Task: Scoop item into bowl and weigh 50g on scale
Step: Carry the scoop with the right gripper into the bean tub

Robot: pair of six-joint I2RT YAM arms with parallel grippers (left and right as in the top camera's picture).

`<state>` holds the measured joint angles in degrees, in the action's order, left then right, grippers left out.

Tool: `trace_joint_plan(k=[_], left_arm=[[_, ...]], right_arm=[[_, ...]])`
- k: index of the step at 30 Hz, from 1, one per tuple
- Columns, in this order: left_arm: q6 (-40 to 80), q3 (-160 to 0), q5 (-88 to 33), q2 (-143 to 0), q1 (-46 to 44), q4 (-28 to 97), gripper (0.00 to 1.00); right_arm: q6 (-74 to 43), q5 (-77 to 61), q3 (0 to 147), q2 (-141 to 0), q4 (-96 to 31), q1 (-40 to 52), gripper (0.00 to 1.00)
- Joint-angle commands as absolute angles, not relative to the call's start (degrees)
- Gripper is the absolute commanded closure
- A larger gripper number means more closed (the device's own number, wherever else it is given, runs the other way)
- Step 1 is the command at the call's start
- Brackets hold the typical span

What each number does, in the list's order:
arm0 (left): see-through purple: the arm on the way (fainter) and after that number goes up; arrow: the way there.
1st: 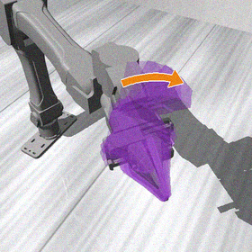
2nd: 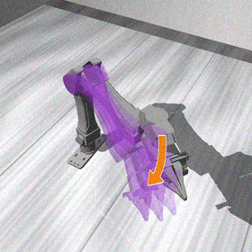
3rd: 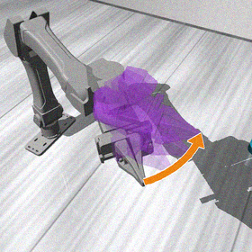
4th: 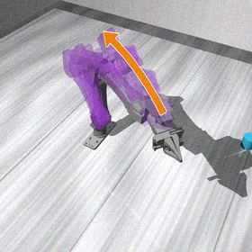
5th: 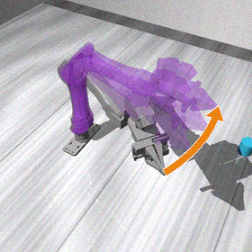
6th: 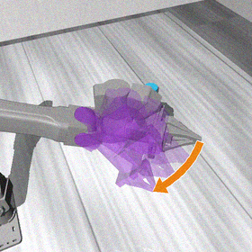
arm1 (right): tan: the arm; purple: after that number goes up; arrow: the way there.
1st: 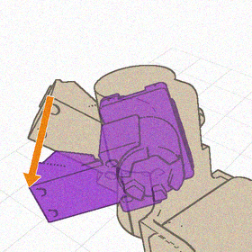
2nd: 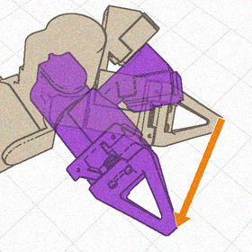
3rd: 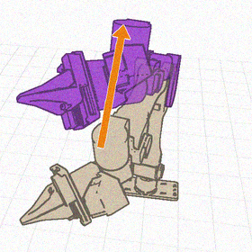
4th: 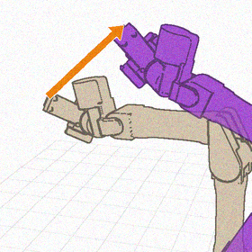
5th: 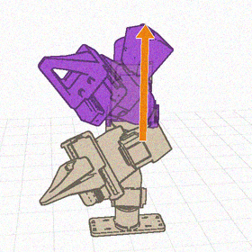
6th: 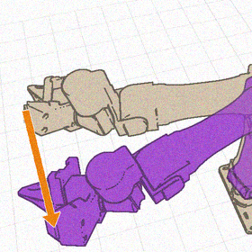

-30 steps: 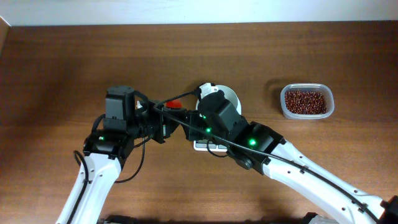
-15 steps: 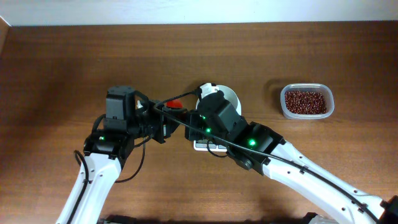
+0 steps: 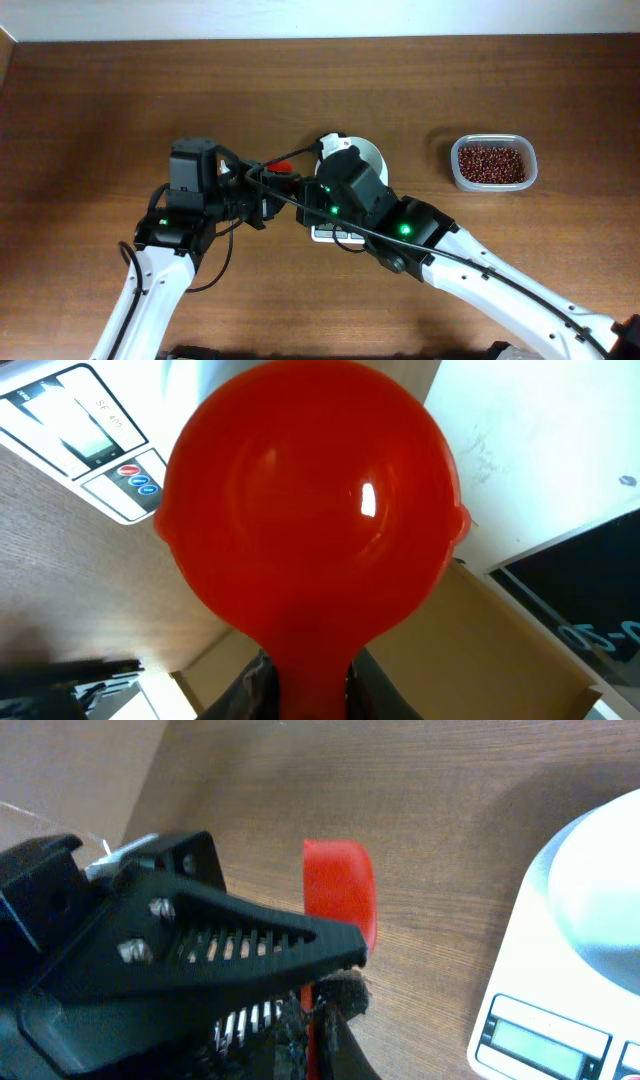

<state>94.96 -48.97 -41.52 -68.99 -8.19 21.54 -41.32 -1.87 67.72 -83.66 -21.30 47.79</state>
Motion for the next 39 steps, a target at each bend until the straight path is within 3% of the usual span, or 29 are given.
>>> trace_joint_plan(k=[1,2,4,6,10,14,19,24,28,39], left_arm=[[90.5,-49.7,-40.3,-68.6,-8.5,21.7,0.43],[87.6,-49.7,-38.2,-68.6,-8.5,21.7,0.32],[82.5,-49.7,-35.3,-68.6,-8.5,21.7,0.24],[73.7,-49.7,-32.9,-68.6,-8.5,21.4,0.00],[55.1,-49.7,-31.7,-68.5,-8.5,16.4,0.01],[45.0,-50.2,-31.7,-68.5,-8.5,13.7,0.01],[29.6,-57.5,-28.0,-68.6,-8.5,22.8,0.01],[22.3,-69.3,-16.6,-69.7,-8.5,38.0,0.01],[21.1,-70.5,-16.7,-71.2,-8.5,39.4,0.01],[14.2,-70.5,-16.7,-79.3,-8.9,41.1,0.01]], right_arm=[[-39.4,0.4,68.6,-84.1,-21.7,46.9,0.96],[-39.2,-0.6,68.6,-84.1,-22.2,46.1,0.96],[-37.7,-5.2,68.8,-84.1,-22.5,44.2,0.96],[-37.0,-7.9,69.7,-84.1,-24.6,42.4,0.96],[-32.6,-8.5,77.3,-84.1,-38.3,37.5,0.96],[-26.0,-8.6,89.0,-84.1,-55.6,30.5,0.96],[-14.5,-8.4,98.8,-84.1,-71.7,17.1,0.96],[-6.1,-5.3,98.8,-85.2,-77.1,3.8,0.96],[-3.9,-4.1,98.8,-89.1,-77.5,-5.4,0.96],[3.7,-3.8,98.8,-104.0,-74.0,-11.0,0.96]])
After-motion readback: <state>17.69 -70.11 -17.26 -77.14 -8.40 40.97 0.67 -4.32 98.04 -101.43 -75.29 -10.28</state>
